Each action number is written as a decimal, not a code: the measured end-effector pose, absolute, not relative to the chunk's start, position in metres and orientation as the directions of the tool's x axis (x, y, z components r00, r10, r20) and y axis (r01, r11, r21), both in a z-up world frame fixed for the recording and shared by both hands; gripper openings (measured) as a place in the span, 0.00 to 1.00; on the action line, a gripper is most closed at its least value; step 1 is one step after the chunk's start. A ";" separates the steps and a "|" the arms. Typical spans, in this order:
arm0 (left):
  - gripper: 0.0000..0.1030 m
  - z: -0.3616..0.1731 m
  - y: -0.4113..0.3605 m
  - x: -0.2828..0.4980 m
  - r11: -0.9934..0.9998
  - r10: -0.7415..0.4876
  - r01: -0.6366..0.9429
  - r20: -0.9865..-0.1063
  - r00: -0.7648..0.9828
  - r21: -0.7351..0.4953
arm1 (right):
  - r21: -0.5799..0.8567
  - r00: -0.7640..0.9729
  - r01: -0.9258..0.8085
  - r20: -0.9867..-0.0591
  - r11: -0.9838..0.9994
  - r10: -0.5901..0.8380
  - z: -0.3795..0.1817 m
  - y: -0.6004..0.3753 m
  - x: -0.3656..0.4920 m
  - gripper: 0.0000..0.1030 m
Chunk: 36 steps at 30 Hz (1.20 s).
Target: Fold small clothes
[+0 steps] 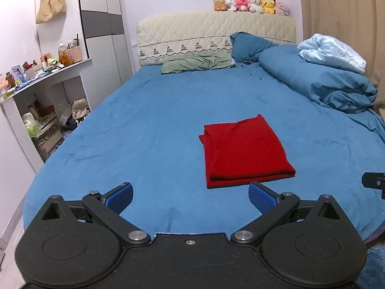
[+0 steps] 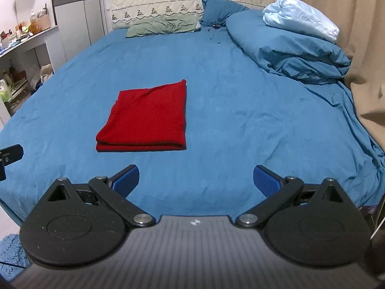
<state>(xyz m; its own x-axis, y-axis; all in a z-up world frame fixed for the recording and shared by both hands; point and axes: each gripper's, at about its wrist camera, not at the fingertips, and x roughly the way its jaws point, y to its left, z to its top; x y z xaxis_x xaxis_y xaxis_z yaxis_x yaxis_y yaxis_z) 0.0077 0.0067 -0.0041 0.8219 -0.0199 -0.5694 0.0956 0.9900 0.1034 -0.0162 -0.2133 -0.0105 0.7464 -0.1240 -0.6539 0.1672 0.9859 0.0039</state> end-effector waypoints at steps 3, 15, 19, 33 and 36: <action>1.00 -0.003 0.006 0.004 0.990 -0.024 0.099 -0.567 0.823 0.101 | 0.001 0.747 0.171 -0.652 0.985 -0.129 -0.008 -0.212 -0.020 1.00; 1.00 0.000 0.008 -0.002 0.990 -0.037 0.106 -0.557 0.830 0.092 | -0.011 0.759 0.179 -0.635 0.984 -0.146 0.000 -0.206 -0.028 1.00; 1.00 0.001 0.009 -0.003 0.990 -0.037 0.107 -0.554 0.832 0.094 | -0.012 0.758 0.181 -0.636 0.983 -0.147 -0.001 -0.205 -0.027 1.00; 1.00 0.002 0.008 -0.003 0.991 -0.035 0.101 -0.555 0.831 0.089 | -0.017 0.760 0.175 -0.634 0.984 -0.146 0.002 -0.203 -0.027 1.00; 1.00 0.002 0.007 -0.003 0.991 -0.032 0.100 -0.554 0.832 0.093 | -0.018 0.759 0.172 -0.635 0.985 -0.144 0.002 -0.205 -0.025 1.00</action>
